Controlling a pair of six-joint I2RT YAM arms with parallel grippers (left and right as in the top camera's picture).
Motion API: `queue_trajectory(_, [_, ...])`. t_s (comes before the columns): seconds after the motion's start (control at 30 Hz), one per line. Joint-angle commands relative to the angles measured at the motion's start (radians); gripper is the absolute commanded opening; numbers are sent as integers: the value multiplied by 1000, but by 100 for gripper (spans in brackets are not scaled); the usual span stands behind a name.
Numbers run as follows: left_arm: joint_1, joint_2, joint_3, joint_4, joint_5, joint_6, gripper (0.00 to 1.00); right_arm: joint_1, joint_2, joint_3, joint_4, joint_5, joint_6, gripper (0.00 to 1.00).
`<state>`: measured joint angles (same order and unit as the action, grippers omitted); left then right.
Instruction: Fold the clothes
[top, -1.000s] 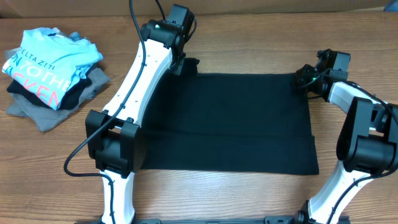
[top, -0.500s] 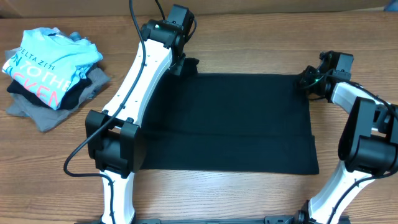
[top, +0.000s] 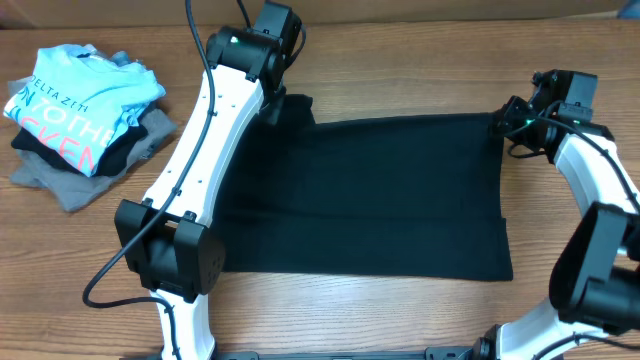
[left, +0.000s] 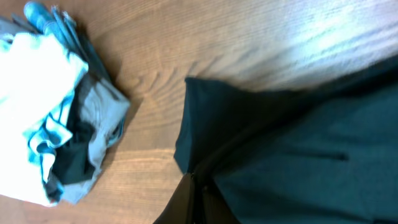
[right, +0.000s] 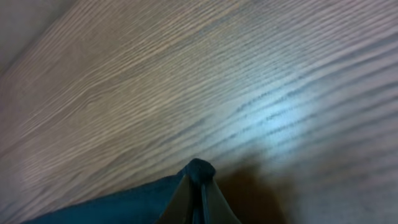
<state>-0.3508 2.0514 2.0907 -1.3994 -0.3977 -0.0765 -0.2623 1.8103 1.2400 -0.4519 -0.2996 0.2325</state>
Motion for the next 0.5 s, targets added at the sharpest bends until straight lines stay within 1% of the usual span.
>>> queue_trajectory(0.0, [11,-21,20,-46,-20,-27,4,-8,-68,20,-58,0,2,4])
queue_trajectory(0.13, [13,-21,20,-121,-5,-44,4,-8,-88,20,-160,0,7,4])
queue_trajectory(0.27, [17,-21,20,-177,77,-43,4,-8,-88,20,-270,2,10,4])
queue_trajectory(0.47, [37,-21,20,-274,124,-43,4,-8,-88,20,-391,16,9,4])
